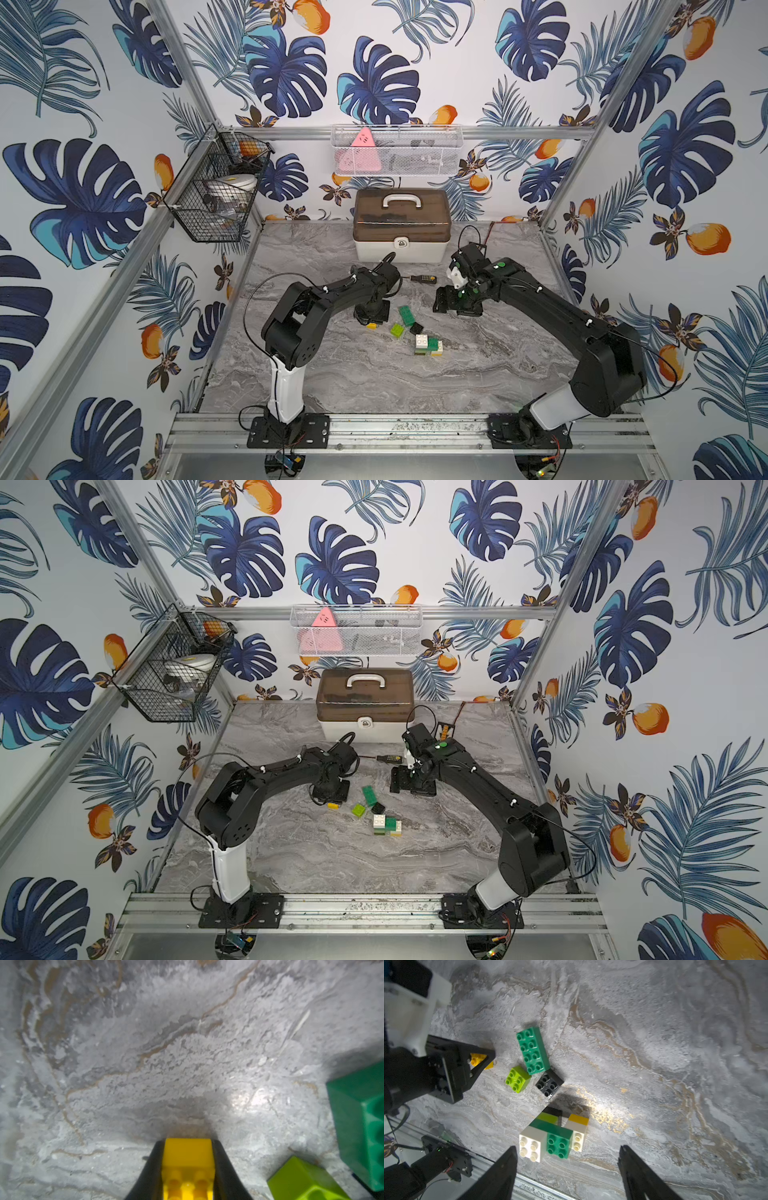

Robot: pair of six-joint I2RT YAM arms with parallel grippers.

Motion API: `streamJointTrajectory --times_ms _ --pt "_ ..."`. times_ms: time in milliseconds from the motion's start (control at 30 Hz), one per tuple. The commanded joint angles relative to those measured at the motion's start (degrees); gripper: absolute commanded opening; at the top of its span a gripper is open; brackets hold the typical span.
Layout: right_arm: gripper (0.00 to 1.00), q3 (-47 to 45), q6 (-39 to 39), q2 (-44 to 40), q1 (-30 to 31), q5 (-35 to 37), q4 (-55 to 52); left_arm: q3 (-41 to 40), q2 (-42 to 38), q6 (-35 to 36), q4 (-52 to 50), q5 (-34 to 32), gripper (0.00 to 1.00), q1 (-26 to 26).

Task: Assemble a giraffe with lego
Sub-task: Pick up the lego brick from the center of the board.

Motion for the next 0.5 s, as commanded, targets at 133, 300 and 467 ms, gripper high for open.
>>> streamJointTrajectory --times_ms 133,300,467 --pt "0.83 -3.49 -0.06 -2.71 -1.09 -0.77 -2.45 2.58 -9.05 -3.64 -8.13 0.07 0.20 -2.51" --pt "0.88 -9.42 0.50 -6.36 -1.09 -0.97 -2.61 8.62 -12.39 -10.42 -15.53 1.49 0.22 -10.66" --pt "0.93 -12.40 1.99 -6.63 -2.54 -1.91 -1.15 12.69 -10.23 -14.18 -16.79 3.86 0.22 -15.71"
